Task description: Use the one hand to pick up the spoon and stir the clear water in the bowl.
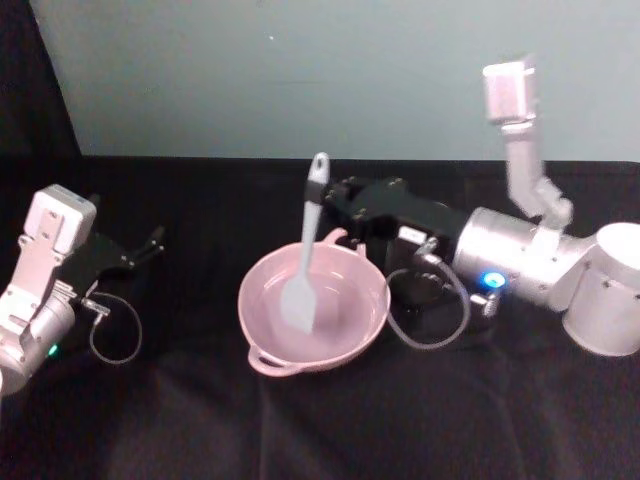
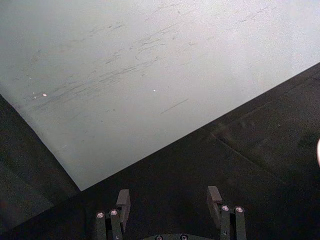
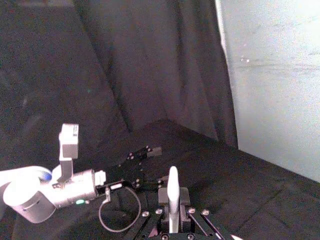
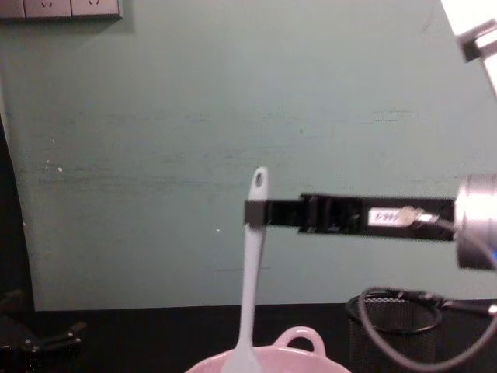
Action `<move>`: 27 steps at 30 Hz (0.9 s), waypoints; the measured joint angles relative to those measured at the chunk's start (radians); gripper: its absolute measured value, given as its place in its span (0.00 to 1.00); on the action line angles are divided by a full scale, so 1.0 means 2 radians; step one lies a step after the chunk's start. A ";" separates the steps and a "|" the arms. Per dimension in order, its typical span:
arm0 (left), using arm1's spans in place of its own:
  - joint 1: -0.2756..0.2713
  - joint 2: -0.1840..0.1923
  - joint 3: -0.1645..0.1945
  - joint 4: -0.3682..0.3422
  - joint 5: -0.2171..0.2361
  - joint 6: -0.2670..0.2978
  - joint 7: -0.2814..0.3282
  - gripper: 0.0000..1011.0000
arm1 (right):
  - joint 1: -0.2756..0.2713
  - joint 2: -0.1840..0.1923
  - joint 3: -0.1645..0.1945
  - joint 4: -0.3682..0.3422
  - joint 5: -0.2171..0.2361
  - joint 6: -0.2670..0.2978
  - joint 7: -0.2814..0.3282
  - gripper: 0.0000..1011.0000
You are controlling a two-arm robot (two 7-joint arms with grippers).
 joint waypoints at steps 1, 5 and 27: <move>0.000 0.000 0.000 0.000 0.000 0.000 0.000 1.00 | 0.000 -0.006 -0.005 0.004 -0.007 -0.003 0.000 0.12; 0.000 0.000 0.000 0.000 0.000 0.000 0.000 1.00 | 0.000 -0.016 -0.014 0.016 -0.024 -0.011 0.001 0.12; 0.000 0.000 0.000 0.000 0.000 0.000 0.000 1.00 | -0.009 -0.051 -0.011 0.074 -0.092 -0.079 0.019 0.12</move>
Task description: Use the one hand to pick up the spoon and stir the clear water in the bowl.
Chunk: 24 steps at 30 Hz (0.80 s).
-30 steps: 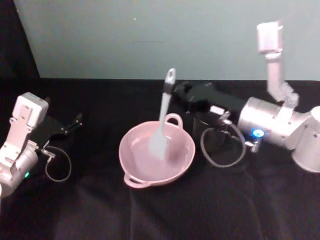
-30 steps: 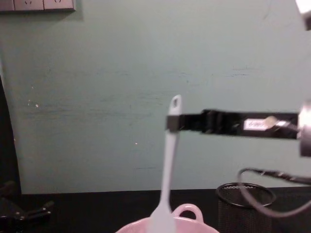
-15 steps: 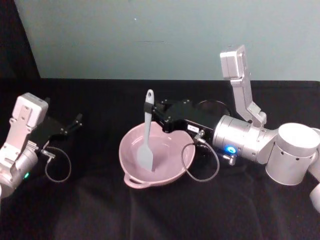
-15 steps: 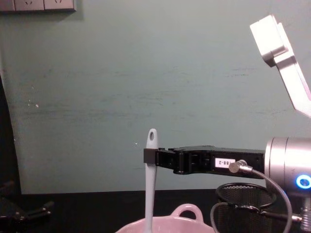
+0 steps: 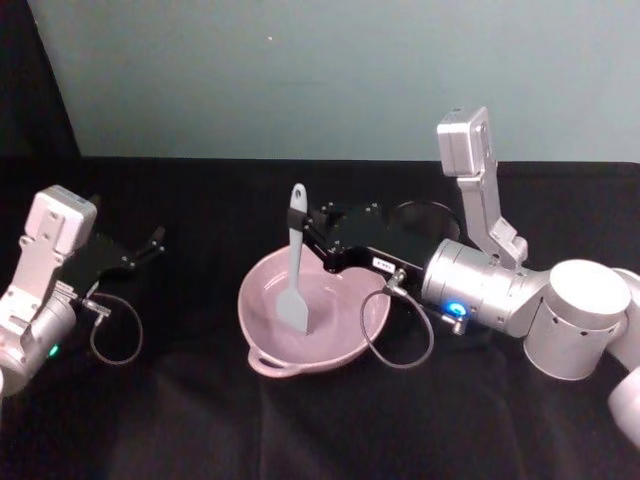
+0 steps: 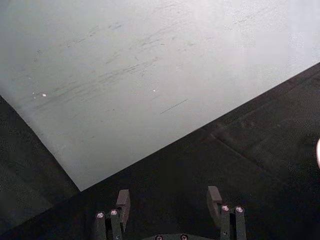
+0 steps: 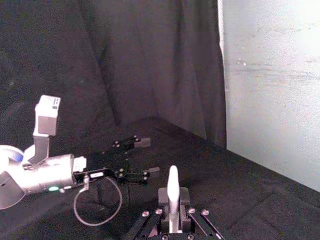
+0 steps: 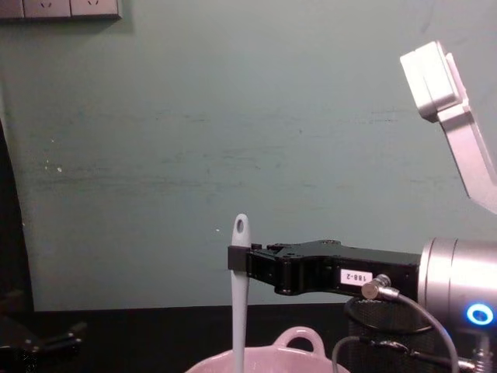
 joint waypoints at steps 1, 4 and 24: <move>0.000 0.000 0.000 0.000 0.000 0.000 0.000 1.00 | 0.000 -0.002 0.001 0.002 -0.001 -0.002 0.000 0.12; 0.000 0.000 0.000 0.000 0.000 0.000 0.000 1.00 | 0.002 -0.009 0.004 0.012 -0.006 -0.006 0.000 0.12; 0.000 0.000 0.000 0.000 0.000 0.000 0.000 1.00 | 0.014 -0.024 0.034 0.052 -0.047 -0.011 -0.023 0.12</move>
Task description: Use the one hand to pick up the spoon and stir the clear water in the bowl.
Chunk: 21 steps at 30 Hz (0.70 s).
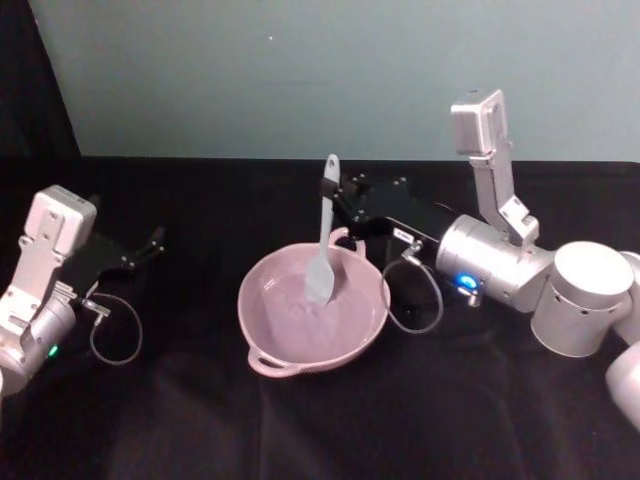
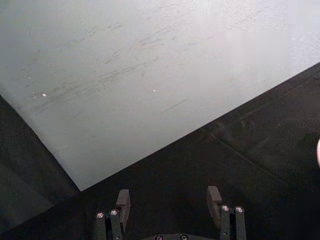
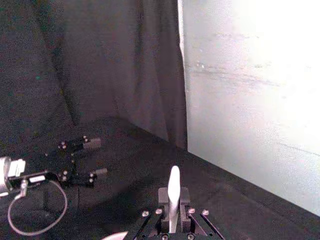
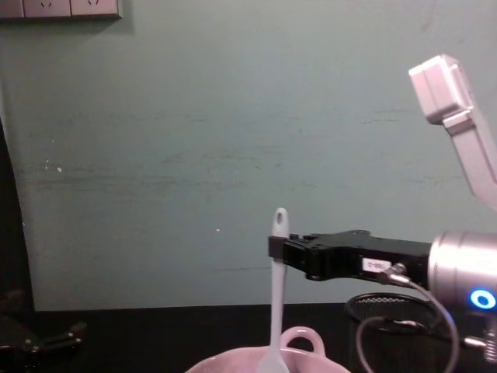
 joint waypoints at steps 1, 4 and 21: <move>0.000 0.000 0.000 0.000 0.000 0.000 0.000 1.00 | -0.002 0.002 0.002 -0.002 0.000 0.002 0.000 0.12; 0.000 0.000 0.000 0.000 0.000 0.000 0.000 1.00 | -0.012 0.012 0.008 -0.017 0.001 0.010 0.003 0.12; 0.000 0.000 0.000 0.000 0.000 0.000 0.000 1.00 | -0.054 0.024 0.014 -0.081 0.016 0.040 0.038 0.12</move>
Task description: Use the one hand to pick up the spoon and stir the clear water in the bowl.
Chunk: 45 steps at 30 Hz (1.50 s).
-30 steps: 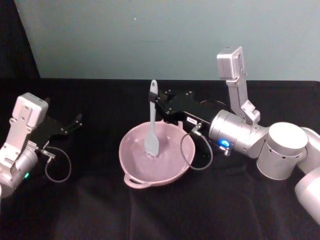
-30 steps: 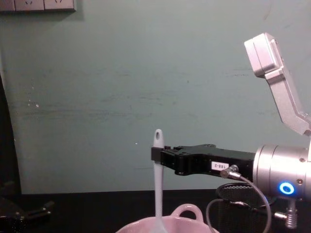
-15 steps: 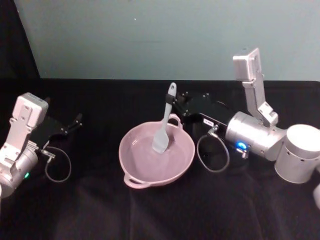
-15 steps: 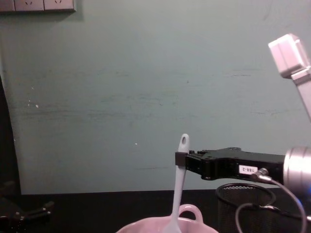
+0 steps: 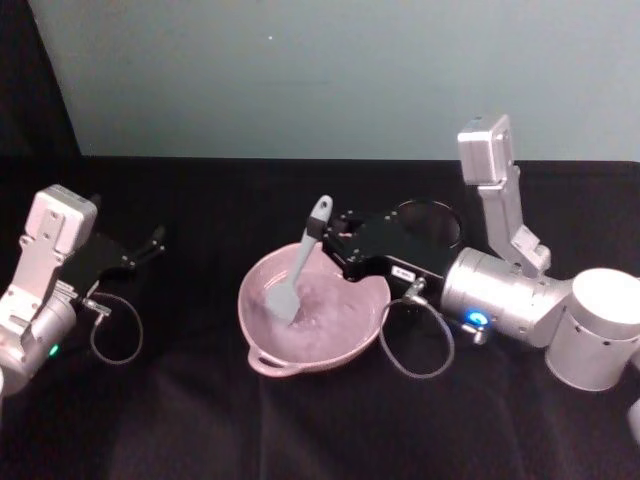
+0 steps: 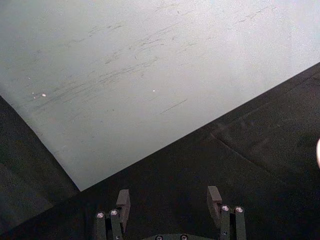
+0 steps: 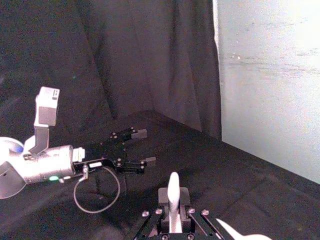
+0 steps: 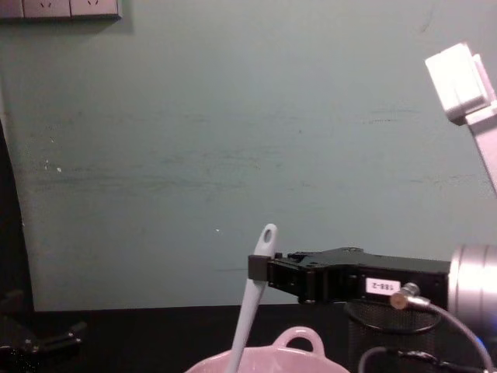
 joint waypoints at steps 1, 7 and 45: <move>0.000 0.000 0.000 0.000 0.000 0.000 0.000 1.00 | 0.001 -0.002 -0.001 0.002 -0.001 0.000 0.000 0.12; 0.000 0.000 0.000 0.000 0.000 0.000 0.000 1.00 | 0.014 -0.023 -0.004 0.027 -0.009 -0.010 -0.002 0.12; 0.000 0.000 0.000 0.000 0.000 0.000 0.000 1.00 | -0.019 -0.004 0.042 -0.007 -0.056 -0.017 -0.011 0.12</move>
